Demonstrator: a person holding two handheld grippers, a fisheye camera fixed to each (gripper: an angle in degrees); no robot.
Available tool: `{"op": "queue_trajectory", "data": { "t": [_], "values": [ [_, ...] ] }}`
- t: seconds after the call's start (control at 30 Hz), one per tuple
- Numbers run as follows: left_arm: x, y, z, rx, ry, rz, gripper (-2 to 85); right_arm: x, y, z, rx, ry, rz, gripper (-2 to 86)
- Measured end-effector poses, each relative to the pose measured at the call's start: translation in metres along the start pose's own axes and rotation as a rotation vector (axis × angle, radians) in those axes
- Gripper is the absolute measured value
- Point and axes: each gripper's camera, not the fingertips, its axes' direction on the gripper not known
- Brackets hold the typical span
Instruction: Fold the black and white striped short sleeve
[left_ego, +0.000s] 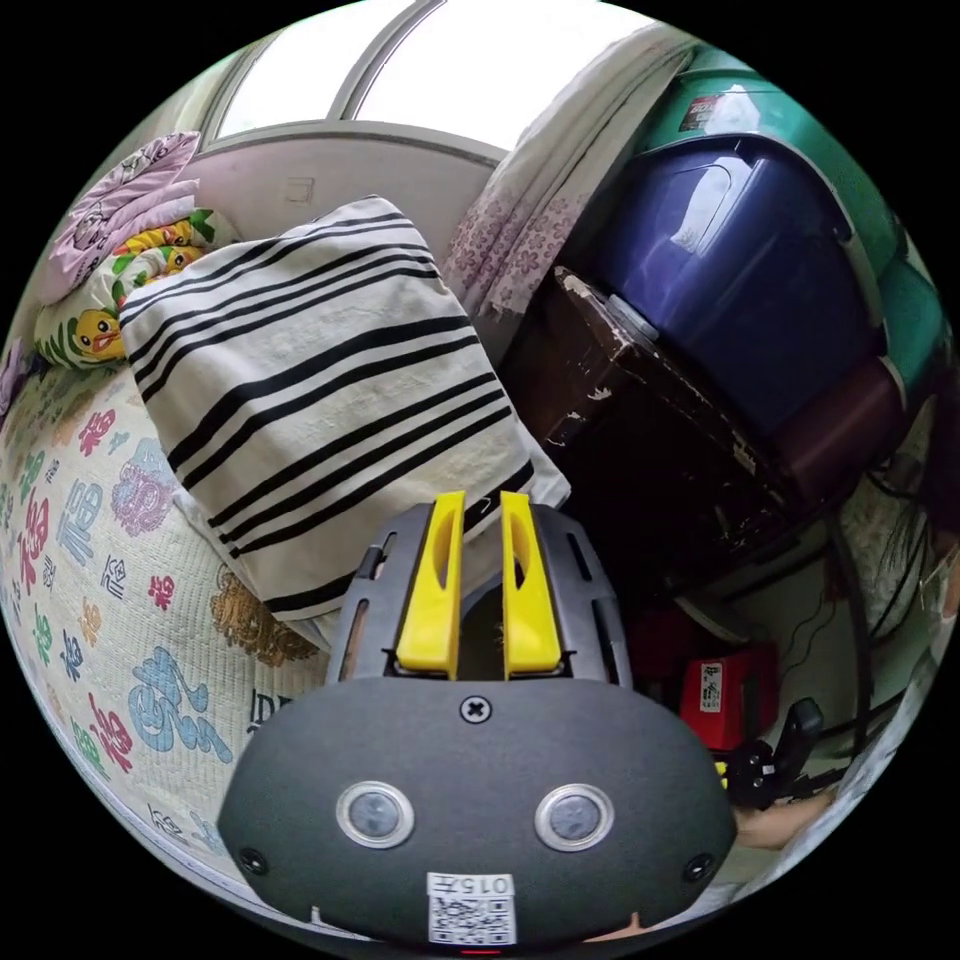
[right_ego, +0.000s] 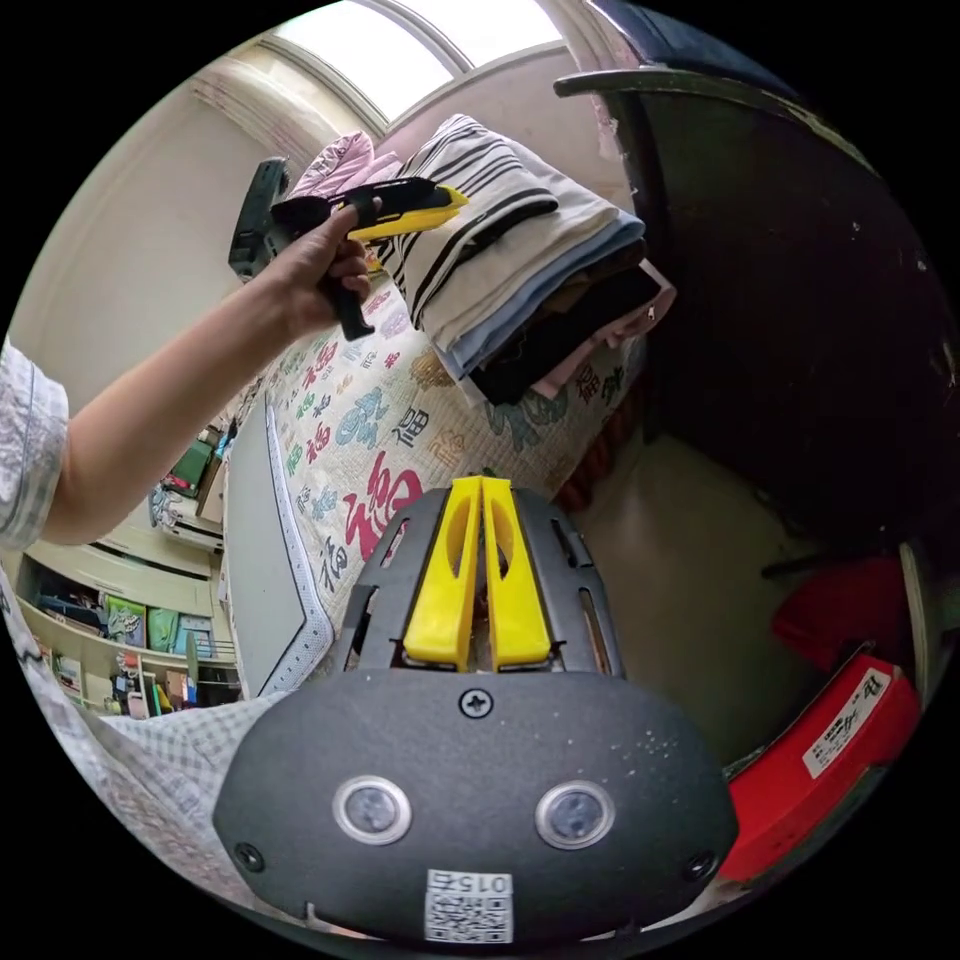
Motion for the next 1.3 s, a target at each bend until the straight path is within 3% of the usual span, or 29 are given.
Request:
{"op": "queue_trajectory", "data": {
  "t": [0.33,0.5,0.6,0.73,0.9,0.97,1.0,1.13,1.2,1.27,1.3],
  "values": [
    [-0.074,0.015,-0.052,0.044,-0.072,-0.213,11.0,-0.01,-0.102,-0.036,0.186,0.086,-0.128,3.9],
    [-0.118,0.031,-0.052,0.051,-0.106,-0.363,11.8,-0.027,-0.175,-0.032,0.208,0.031,-0.225,6.8],
    [-0.147,0.047,-0.053,0.078,-0.169,-0.457,11.4,-0.05,-0.214,-0.011,0.155,-0.001,-0.333,7.8],
    [-0.187,0.075,-0.048,0.075,-0.038,-0.614,11.5,-0.099,-0.251,0.037,-0.002,-0.026,-0.491,9.5],
    [-0.214,0.093,-0.032,0.136,0.093,-0.675,12.4,-0.149,-0.273,0.087,-0.162,0.019,-0.602,11.5],
    [-0.222,0.099,-0.028,0.186,0.212,-0.678,9.8,-0.157,-0.28,0.088,-0.156,0.008,-0.59,11.6],
    [-0.224,0.102,-0.034,0.207,0.252,-0.663,4.7,-0.16,-0.286,0.085,-0.149,-0.001,-0.57,11.7],
    [-0.203,0.114,-0.078,0.334,0.242,-0.505,0.0,-0.167,-0.31,0.059,-0.104,-0.027,-0.505,11.2],
    [-0.199,0.119,-0.088,0.308,0.205,-0.491,0.2,-0.172,-0.32,0.05,-0.088,-0.054,-0.496,11.0],
    [-0.204,0.129,-0.094,0.306,0.137,-0.533,1.3,-0.178,-0.331,0.05,-0.106,-0.053,-0.484,11.2],
    [-0.212,0.135,-0.093,0.312,0.135,-0.582,7.2,-0.181,-0.337,0.053,-0.129,-0.047,-0.482,11.6]
  ]
}}
